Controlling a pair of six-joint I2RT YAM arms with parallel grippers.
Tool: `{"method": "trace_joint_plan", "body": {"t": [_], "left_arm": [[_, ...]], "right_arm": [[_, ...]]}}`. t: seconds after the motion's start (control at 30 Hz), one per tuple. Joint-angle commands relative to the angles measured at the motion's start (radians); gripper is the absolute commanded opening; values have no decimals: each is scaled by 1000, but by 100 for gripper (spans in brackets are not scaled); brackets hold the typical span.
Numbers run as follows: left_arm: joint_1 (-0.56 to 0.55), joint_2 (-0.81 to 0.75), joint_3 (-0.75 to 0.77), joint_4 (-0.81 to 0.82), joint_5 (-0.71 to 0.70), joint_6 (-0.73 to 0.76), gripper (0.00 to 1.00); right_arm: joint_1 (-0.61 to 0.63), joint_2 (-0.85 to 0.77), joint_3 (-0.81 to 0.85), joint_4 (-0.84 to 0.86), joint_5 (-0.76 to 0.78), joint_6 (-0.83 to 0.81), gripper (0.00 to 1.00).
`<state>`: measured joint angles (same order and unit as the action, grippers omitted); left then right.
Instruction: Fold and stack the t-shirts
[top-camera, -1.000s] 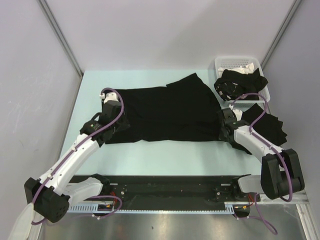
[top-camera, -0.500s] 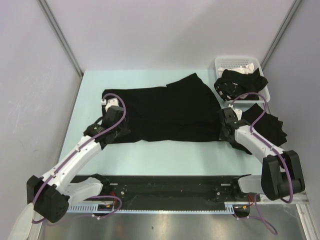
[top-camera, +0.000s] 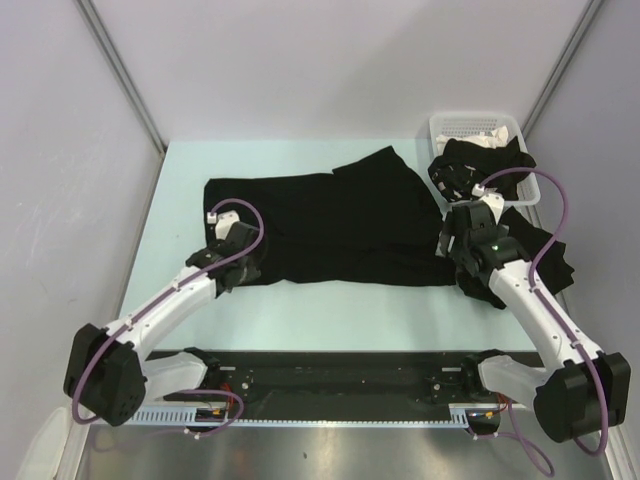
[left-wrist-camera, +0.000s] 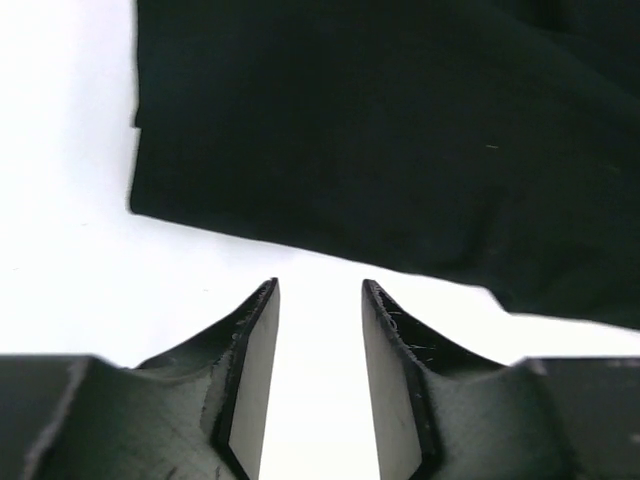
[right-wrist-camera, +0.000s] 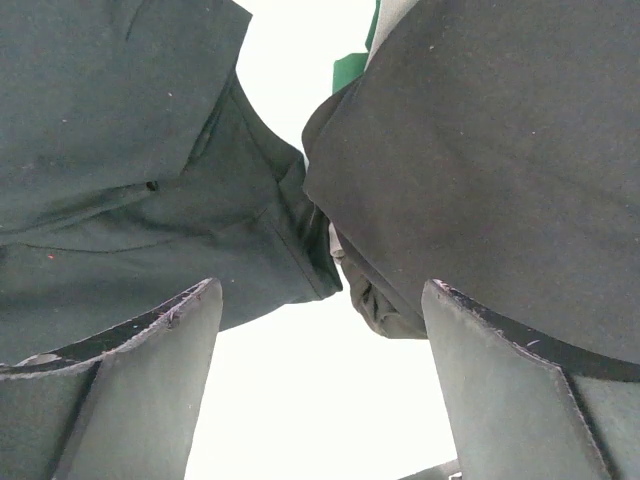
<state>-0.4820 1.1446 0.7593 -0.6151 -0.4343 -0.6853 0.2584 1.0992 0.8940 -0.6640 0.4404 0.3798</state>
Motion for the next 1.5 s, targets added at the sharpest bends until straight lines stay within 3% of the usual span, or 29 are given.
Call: {"method": "trace_joint_plan", "body": {"t": [0.0, 0.07, 0.2, 0.5, 0.87, 1.47], "left_arm": [[-4, 78, 47, -34, -141, -37, 46], [-4, 113, 75, -43, -159, -36, 48], [3, 184, 104, -64, -216, -68, 65], [117, 75, 3, 105, -80, 39, 74], [218, 7, -136, 221, 86, 84, 78], [306, 87, -140, 227, 51, 69, 77]], "right_arm": [[-4, -47, 55, -29, 18, -35, 87], [-4, -70, 62, -34, 18, -53, 88], [-4, -94, 71, -39, 46, -90, 91], [-5, -93, 77, -28, 40, -122, 100], [8, -85, 77, 60, -5, -114, 100], [41, -93, 77, 89, 121, -52, 100]]}}
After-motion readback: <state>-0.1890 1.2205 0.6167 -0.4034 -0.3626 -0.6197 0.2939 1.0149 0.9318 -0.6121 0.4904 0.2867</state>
